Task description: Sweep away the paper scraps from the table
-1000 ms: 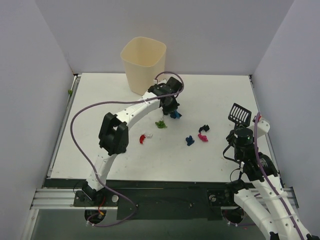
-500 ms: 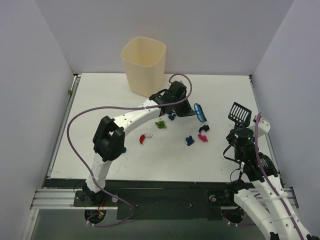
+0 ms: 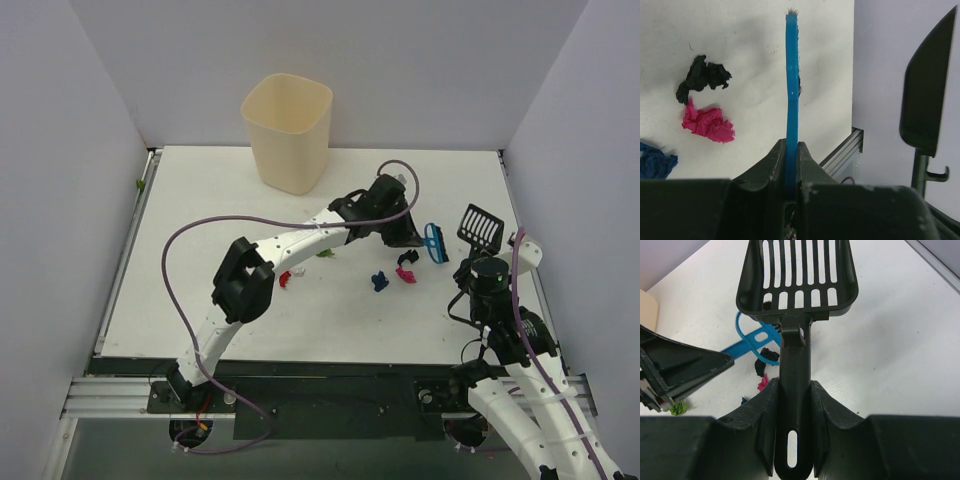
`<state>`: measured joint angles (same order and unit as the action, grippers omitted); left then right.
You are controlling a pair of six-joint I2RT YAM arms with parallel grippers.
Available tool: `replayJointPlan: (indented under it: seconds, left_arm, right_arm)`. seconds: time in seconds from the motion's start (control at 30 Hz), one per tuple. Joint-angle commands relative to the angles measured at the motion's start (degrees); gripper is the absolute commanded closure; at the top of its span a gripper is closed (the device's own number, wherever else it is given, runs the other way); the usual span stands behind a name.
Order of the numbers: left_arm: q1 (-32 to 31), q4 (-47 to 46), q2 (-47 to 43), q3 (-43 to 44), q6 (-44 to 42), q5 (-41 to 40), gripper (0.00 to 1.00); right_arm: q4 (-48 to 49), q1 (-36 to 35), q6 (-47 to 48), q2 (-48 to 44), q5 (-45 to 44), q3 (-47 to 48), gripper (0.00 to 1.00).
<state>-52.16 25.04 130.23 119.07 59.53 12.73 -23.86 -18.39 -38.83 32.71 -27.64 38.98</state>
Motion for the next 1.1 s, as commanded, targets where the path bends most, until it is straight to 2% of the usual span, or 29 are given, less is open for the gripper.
replayJointPlan:
  seconds: [0.0, 0.13, 0.33, 0.43, 0.5, 0.63, 0.73, 0.8, 0.87, 1.0, 1.07]
  left_arm:
    - [-1.8, 2.9, 1.07, 3.1, -1.34, 1.24, 1.0]
    - [-1.89, 7.65, 3.0, 3.8, -4.14, 0.98, 1.0]
    - [-1.63, 20.38, 1.78, 3.81, -10.12, -7.01, 1.0]
    - [-1.28, 23.82, 0.02, 2.32, -11.62, -10.26, 1.0]
    - [-0.49, 25.14, -1.73, -0.49, -12.85, -10.8, 1.0]
    - [3.28, 25.24, -8.05, -11.54, -15.31, -11.5, 1.0]
    - [6.01, 22.34, -13.85, -18.68, -16.81, -12.29, 1.0]
    - [7.77, 19.88, -17.72, -23.77, -18.65, -10.11, 1.0]
    - [9.26, 19.17, -20.36, -24.49, -21.81, -6.08, 1.0]
    - [10.5, 18.99, -23.53, -22.4, -26.9, 3.68, 1.0]
    - [10.94, 19.96, -24.32, -20.29, -29.71, 5.98, 1.0]
  right_arm:
    - [0.91, 0.29, 0.07, -0.1, -1.37, 0.31, 1.0]
    - [1.09, 0.29, 0.16, 0.34, -1.19, 0.31, 1.0]
    - [1.27, 0.29, -0.02, 0.6, -0.75, -0.05, 1.0]
    - [1.27, 0.29, 0.07, 0.86, -0.4, 0.13, 1.0]
    - [1.36, 0.29, 0.07, 0.87, -0.31, 0.22, 1.0]
    - [1.79, 0.37, 0.07, 1.04, 0.74, -0.39, 1.0]
    - [2.67, 0.29, 0.33, 2.0, 2.76, -0.84, 1.0]
    - [3.2, 0.29, 0.51, 3.23, 4.08, -0.93, 1.0]
    - [3.81, 0.2, 1.2, 4.37, 5.83, -0.93, 1.0]
    - [4.7, 0.11, 3.67, 8.15, 9.78, 0.3, 1.0]
    - [4.78, -0.32, 5.16, 10.25, 11.54, 1.18, 1.0]
